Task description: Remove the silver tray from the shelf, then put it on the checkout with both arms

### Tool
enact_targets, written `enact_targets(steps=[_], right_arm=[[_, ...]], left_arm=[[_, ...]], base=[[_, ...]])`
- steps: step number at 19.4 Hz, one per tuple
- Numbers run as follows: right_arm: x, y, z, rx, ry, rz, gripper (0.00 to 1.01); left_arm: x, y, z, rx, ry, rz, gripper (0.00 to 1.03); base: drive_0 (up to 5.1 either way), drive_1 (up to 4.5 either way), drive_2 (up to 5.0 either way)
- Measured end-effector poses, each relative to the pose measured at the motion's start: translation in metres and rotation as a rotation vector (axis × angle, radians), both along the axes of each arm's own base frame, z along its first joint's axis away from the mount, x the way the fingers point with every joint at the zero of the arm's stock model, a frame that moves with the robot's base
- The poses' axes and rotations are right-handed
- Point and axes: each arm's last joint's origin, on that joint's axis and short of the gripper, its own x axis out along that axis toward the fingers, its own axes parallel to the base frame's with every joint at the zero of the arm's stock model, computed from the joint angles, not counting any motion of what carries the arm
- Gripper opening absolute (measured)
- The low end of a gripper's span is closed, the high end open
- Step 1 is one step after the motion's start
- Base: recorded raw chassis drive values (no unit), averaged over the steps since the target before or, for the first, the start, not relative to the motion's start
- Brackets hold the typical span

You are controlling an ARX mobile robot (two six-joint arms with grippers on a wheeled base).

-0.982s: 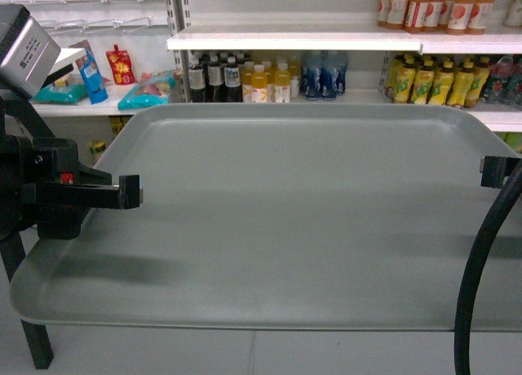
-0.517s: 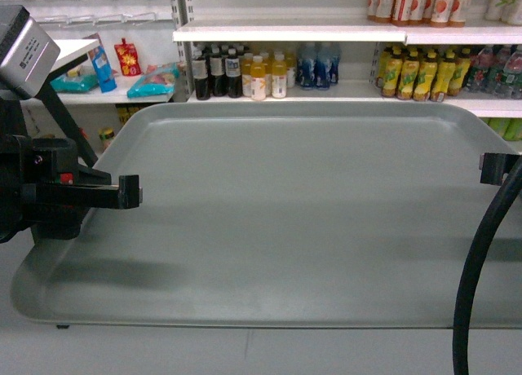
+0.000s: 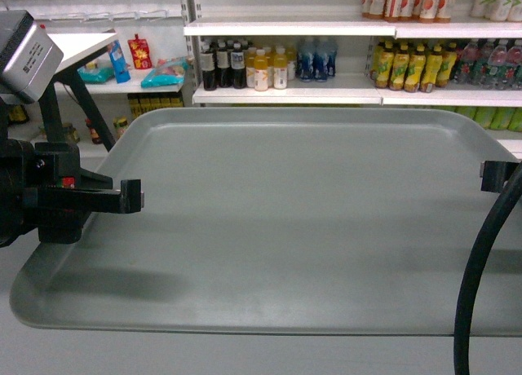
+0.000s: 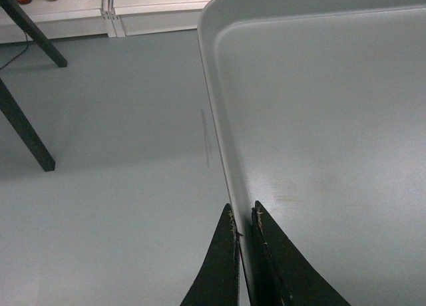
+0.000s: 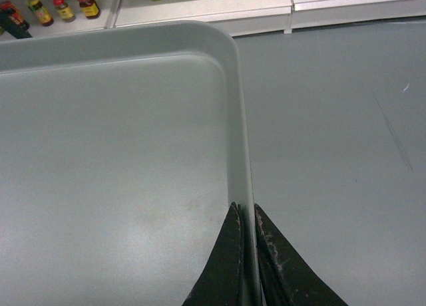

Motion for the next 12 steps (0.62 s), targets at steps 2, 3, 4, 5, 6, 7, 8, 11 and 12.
enact_targets(steps=[2,3,4,5,6,7,8,11,12], right_arm=[[0.0001,0.0,0.0019,0.003,-0.013,0.0,0.03],[-0.0002,0.0,0.001,0.001,-0.006,0.0,0.03],[-0.0003,-0.0001,0.0008,0.001,-0.004,0.0,0.03],[0.0001,0.0,0.0017,0.002,-0.012,0.0,0.03],[-0.0001,0.0,0.0014,0.002,-0.009,0.0,0.03],[0.0,0.0,0.0013,0.002,-0.009,0.0,0.03],[0.0,0.0,0.0014,0.002,-0.009,0.0,0.03],[0.0,0.0,0.0014,0.002,-0.009,0.0,0.03],[0.0,0.0,0.0013,0.002,-0.009,0.0,0.03]], left_arm=[[0.0002,0.0,0.0013,-0.003,-0.011,0.0,0.04],[0.0,0.0,0.0008,-0.002,-0.006,-0.001,0.04],[-0.0002,0.0,0.0006,-0.001,-0.003,0.0,0.04],[0.0001,0.0,0.001,-0.002,-0.008,0.0,0.04],[0.0001,0.0,0.001,-0.003,-0.008,0.0,0.04],[0.0,0.0,0.0009,-0.002,-0.006,0.0,0.04],[0.0,0.0,0.0009,-0.002,-0.007,0.0,0.04],[0.0,0.0,0.0009,-0.002,-0.007,0.0,0.04],[0.0,0.0,0.0009,-0.002,-0.007,0.0,0.04]], base=[[0.0,0.0,0.0],[0.0,0.0,0.0],[0.0,0.0,0.0],[0.0,0.0,0.0],[0.0,0.0,0.0],[0.0,0.0,0.0],[0.0,0.0,0.0],[0.0,0.0,0.0],[0.0,0.0,0.0]])
